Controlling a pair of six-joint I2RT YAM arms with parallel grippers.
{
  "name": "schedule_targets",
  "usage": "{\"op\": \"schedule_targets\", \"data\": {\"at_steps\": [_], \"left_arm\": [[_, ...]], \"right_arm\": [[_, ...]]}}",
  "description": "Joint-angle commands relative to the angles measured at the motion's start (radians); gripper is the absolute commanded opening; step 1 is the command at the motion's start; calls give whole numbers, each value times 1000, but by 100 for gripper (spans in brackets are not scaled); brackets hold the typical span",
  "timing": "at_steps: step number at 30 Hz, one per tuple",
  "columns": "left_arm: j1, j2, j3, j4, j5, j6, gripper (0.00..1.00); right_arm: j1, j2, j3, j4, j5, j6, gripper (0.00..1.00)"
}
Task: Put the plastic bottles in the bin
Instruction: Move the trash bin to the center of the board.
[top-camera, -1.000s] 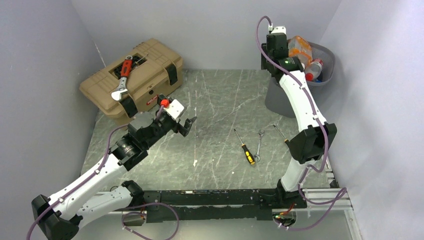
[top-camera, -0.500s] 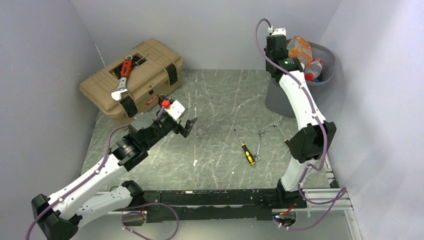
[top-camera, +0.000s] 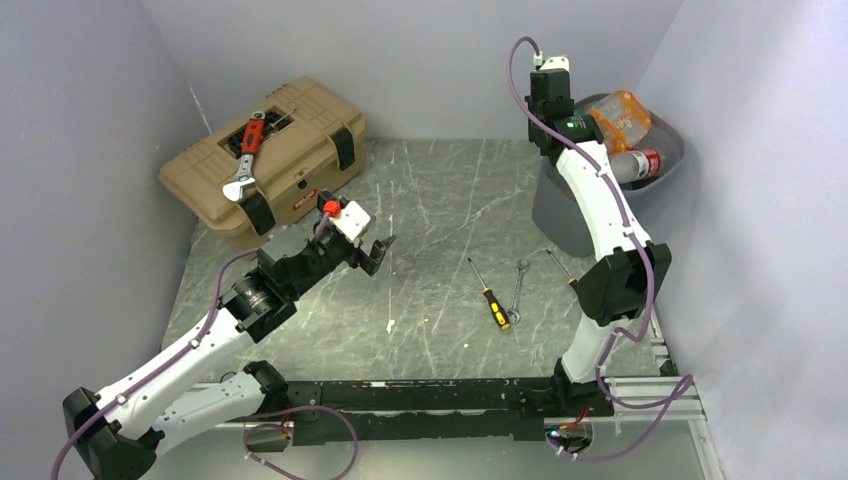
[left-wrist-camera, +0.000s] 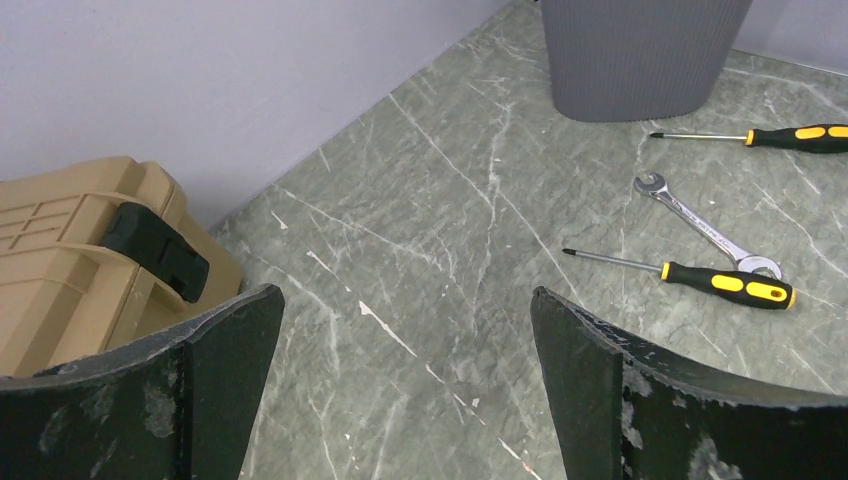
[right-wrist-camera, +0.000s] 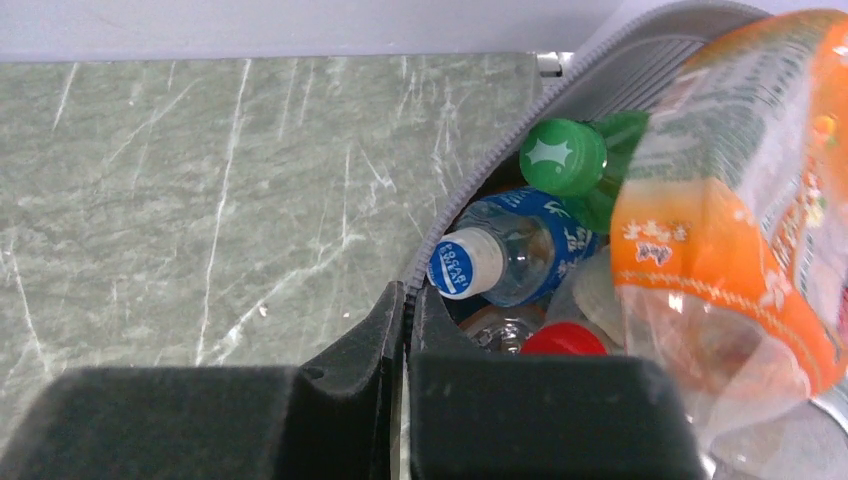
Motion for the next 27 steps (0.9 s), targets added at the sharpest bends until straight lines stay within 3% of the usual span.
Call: {"op": "schedule_targets", "data": {"at_steps": [1,9,20,27], "left_arm": [[-5,-10,40,18,1,-4,99],[-4,-2,39,18,-3,0,100],[-4,2,39,18,-11,8,99],[-5,4,37,15,-21,15,99]], "right_arm": [[50,0,47,-32,-48,-7,0],[116,3,78,19,-139,-80,0],[322,50,130,99,-207,-203,0],[346,99,172,98,-265,-190,0]]}}
